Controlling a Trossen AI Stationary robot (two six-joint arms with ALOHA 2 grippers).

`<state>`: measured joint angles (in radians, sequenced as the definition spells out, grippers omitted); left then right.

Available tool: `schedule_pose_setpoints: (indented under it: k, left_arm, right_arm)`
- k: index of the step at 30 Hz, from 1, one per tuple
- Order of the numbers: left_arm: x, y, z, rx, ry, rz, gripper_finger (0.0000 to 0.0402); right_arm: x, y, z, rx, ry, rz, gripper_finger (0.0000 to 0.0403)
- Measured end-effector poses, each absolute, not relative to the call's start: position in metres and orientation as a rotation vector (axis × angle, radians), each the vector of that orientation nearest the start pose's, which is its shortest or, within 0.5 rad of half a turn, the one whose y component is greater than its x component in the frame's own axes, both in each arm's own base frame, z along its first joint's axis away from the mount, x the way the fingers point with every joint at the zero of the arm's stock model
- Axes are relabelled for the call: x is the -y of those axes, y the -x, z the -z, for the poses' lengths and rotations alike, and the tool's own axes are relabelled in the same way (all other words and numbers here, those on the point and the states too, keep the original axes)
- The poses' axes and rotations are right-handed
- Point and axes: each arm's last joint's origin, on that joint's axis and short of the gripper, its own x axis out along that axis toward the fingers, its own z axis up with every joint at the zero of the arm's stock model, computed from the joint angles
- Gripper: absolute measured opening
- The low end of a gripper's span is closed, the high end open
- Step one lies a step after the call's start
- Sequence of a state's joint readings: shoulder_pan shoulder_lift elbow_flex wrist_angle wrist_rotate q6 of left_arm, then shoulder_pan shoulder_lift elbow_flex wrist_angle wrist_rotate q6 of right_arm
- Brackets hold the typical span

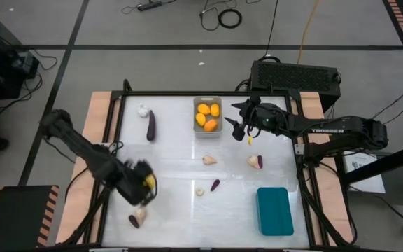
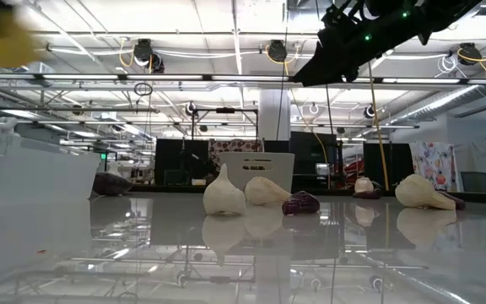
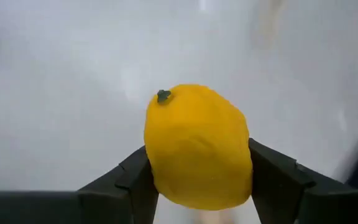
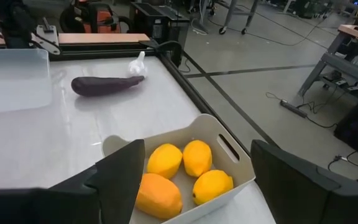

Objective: Sort produce into baskets
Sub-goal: Put the lemon into the gray bin

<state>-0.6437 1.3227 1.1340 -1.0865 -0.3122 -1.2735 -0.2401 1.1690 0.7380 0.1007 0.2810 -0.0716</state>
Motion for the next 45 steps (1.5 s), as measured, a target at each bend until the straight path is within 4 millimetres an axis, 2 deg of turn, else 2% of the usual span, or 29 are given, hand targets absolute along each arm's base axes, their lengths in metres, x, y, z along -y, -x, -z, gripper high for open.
schedule_pose_setpoints:
  k: [3, 6, 10, 12, 16, 20, 29, 32, 38, 41, 45]
  left_arm:
    - [0.109, -0.201, -0.301, -0.789, 0.258, -0.493, 0.0206]
    - [0.077, -0.213, -0.309, -0.731, 0.087, -0.574, 0.0207]
    - [0.034, -0.240, -0.312, -0.684, -0.023, -0.658, 0.0207]
    - [0.015, -0.257, -0.310, -0.648, -0.065, -0.635, 0.0207]
    - [-0.020, -0.288, -0.296, -0.614, -0.110, -0.459, 0.0207]
    - [-0.051, -0.308, -0.273, -0.658, -0.138, -0.330, 0.0207]
    - [-0.125, -0.322, -0.234, -0.666, -0.050, -0.318, 0.0207]
    - [-0.143, -0.320, -0.229, -0.656, -0.022, -0.331, 0.0207]
    - [-0.166, -0.318, -0.224, -0.615, -0.008, -0.382, 0.0207]
    - [-0.170, -0.322, -0.220, -0.579, 0.016, -0.323, 0.0207]
    - [-0.163, -0.330, -0.215, -0.543, 0.038, -0.187, 0.0208]
  right_arm:
    - [0.068, -0.246, -0.268, -0.356, 0.092, 0.502, 0.0286]
    - [0.068, -0.245, -0.267, -0.363, 0.100, 0.500, 0.0286]
    - [0.068, -0.245, -0.267, -0.366, 0.100, 0.502, 0.0286]
    - [0.068, -0.245, -0.267, -0.367, 0.099, 0.504, 0.0286]
    - [0.068, -0.244, -0.263, -0.405, 0.094, 0.503, 0.0286]
    - [0.067, -0.239, -0.252, -0.525, 0.059, 0.502, 0.0286]
    - [0.071, -0.235, -0.247, -0.597, 0.098, 0.503, 0.0286]
    - [0.075, -0.233, -0.246, -0.598, 0.089, 0.522, 0.0286]
    - [0.082, -0.228, -0.235, -0.598, 0.024, 0.573, 0.0286]
    - [0.083, -0.226, -0.229, -0.571, -0.034, 0.596, 0.0286]
    - [0.083, -0.228, -0.231, -0.520, -0.105, 0.613, 0.0286]
